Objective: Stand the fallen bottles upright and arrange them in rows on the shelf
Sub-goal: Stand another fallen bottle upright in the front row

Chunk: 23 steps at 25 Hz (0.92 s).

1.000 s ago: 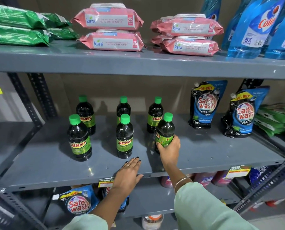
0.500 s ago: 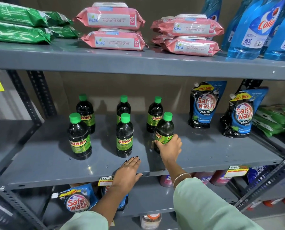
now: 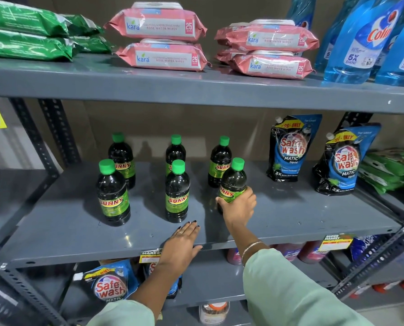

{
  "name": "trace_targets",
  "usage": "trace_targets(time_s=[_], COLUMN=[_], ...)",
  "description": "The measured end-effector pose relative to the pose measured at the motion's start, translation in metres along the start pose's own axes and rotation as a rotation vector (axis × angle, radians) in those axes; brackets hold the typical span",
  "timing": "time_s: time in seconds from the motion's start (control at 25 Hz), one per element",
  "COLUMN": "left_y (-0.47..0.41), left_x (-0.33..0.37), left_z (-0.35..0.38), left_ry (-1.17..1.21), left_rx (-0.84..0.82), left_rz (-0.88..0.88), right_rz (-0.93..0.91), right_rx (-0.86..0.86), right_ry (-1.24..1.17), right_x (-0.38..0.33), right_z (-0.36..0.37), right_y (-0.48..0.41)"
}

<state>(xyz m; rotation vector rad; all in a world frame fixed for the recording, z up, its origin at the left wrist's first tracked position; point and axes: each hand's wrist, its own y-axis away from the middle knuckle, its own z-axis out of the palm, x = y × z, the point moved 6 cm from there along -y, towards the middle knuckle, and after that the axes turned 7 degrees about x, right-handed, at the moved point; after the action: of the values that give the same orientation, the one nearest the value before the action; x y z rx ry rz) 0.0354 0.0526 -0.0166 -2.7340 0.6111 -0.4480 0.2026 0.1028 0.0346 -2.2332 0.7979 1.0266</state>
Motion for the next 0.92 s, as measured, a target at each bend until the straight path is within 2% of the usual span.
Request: trace_targets(time_s=[0.24, 0.4, 0.56, 0.92], left_y=[0.002, 0.004, 0.003, 0.004], left_x=[-0.001, -0.003, -0.001, -0.002], left_z=[0.008, 0.010, 0.008, 0.007], left_ry=[-0.035, -0.044, -0.055, -0.079], left_rx=[0.016, 0.009, 0.032, 0.030], left_rz=[0.019, 0.025, 0.067, 0.047], right_rz=[-0.008, -0.046, 0.031, -0.055], right_rx=[-0.117, -0.061, -0.059, -0.114], right_ry=[-0.217, -0.130, -0.052, -0.106], right_x=[0.014, 0.008, 0.006, 0.018], right_z=[0.002, 0.000, 0.004, 0.001], right_y=[-0.008, -0.002, -0.002, -0.004])
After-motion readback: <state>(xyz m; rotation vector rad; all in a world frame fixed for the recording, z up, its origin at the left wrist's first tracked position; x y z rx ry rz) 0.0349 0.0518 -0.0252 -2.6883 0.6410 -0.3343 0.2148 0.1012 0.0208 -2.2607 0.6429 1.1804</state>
